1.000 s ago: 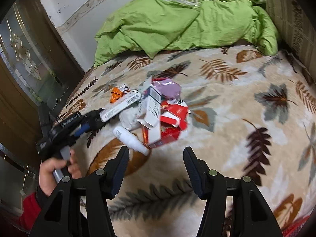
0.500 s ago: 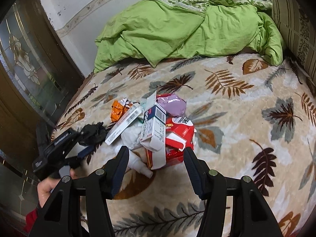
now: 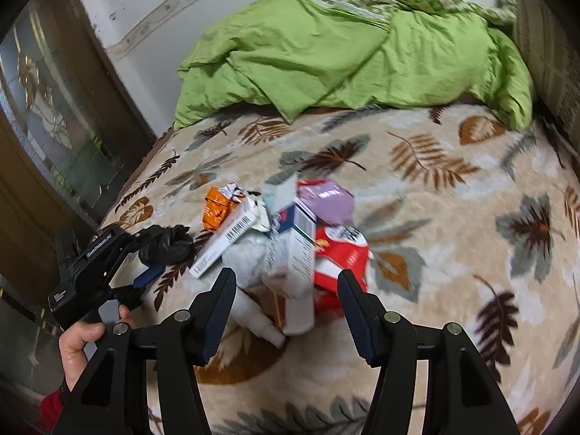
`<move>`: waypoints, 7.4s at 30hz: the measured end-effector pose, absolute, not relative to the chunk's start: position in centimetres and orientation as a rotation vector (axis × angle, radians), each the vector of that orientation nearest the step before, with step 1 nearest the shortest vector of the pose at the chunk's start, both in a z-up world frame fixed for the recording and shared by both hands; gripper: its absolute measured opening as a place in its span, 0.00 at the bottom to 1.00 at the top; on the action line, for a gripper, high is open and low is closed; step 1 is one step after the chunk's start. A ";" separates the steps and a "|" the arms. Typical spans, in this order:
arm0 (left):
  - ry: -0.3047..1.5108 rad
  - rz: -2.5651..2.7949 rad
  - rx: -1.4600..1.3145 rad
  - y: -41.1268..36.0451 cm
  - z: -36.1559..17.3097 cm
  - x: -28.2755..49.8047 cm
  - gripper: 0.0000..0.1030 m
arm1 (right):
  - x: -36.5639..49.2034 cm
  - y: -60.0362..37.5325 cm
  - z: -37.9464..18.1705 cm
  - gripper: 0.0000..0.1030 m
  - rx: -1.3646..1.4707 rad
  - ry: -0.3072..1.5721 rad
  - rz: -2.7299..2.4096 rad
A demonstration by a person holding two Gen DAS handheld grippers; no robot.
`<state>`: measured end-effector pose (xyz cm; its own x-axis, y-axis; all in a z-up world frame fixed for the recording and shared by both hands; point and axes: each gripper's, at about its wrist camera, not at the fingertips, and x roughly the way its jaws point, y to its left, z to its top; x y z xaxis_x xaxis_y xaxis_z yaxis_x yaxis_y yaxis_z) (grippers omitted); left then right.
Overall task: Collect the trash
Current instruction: 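Grasp the black plastic bag with the left tool while the right tool grasps a white medicine box, then lift the black bag and white box and carry them toward the red basket, then open both tools over the red basket to drop the bag and box, then move the left tool to the white tube on the bed and grasp it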
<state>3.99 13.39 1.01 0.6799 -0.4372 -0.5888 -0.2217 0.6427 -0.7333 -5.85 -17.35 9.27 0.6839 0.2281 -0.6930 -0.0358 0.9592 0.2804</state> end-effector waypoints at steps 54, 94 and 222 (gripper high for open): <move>0.590 -0.395 -0.020 1.5 9.5 -16.5 0.41 | -20.2 -20.6 6.9 0.31 0.331 0.630 0.074; 0.620 -0.416 -0.007 0.8 7.8 -17.2 0.41 | -20.6 -20.4 6.2 0.31 0.344 0.644 0.082; 1.010 -0.267 -0.338 -2.7 1.2 -0.4 0.41 | -20.7 -24.2 5.2 0.53 0.528 0.702 0.083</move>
